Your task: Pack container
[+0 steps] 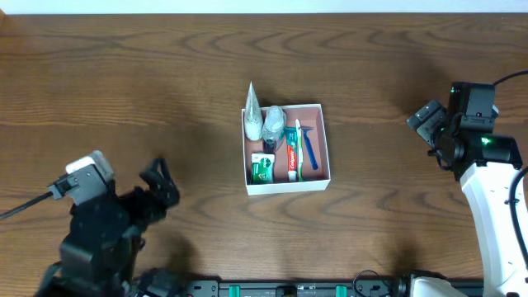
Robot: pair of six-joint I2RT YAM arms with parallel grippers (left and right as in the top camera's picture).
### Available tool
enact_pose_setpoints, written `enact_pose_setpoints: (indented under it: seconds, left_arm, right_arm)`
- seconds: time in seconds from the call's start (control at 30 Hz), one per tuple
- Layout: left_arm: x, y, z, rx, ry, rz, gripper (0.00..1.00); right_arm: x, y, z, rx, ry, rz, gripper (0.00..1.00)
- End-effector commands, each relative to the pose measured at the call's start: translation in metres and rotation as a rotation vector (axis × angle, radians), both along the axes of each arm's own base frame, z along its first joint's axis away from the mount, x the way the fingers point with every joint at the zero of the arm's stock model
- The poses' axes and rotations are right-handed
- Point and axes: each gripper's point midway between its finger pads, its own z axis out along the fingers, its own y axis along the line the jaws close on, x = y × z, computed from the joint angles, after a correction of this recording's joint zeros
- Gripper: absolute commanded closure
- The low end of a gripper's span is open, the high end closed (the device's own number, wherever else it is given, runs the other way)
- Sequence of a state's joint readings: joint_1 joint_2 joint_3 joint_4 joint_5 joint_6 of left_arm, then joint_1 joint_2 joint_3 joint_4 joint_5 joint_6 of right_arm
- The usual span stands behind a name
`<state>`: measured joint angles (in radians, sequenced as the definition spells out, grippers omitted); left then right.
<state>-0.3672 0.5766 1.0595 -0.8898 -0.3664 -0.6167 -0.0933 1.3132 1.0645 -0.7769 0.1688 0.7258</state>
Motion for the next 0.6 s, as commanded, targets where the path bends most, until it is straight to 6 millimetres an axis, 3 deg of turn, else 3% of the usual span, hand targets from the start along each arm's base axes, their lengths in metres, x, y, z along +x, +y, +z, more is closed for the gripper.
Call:
enact_pose_setpoints:
  seconds: [0.0, 0.13, 0.3, 0.57]
  left_arm:
    - [0.010, 0.021, -0.028, -0.068, -0.037, 0.148, 0.02]
    - [0.023, 0.041, -0.056, -0.115, -0.127, 0.258, 0.02]
    - [0.021, 0.054, -0.081, -0.125, -0.214, 0.319, 0.02]
    - [0.009, 0.067, -0.091, -0.146, -0.384, 0.381, 0.02]
  right_arm:
    - [-0.001, -0.003, 0.005, -0.012, -0.011, -0.003, 0.01]
    - [-0.001, -0.003, 0.005, -0.012, -0.011, -0.003, 0.01]
    - [-0.001, -0.003, 0.005, -0.012, -0.011, -0.003, 0.01]
    - [-0.001, -0.003, 0.005, -0.012, -0.011, -0.003, 0.01]
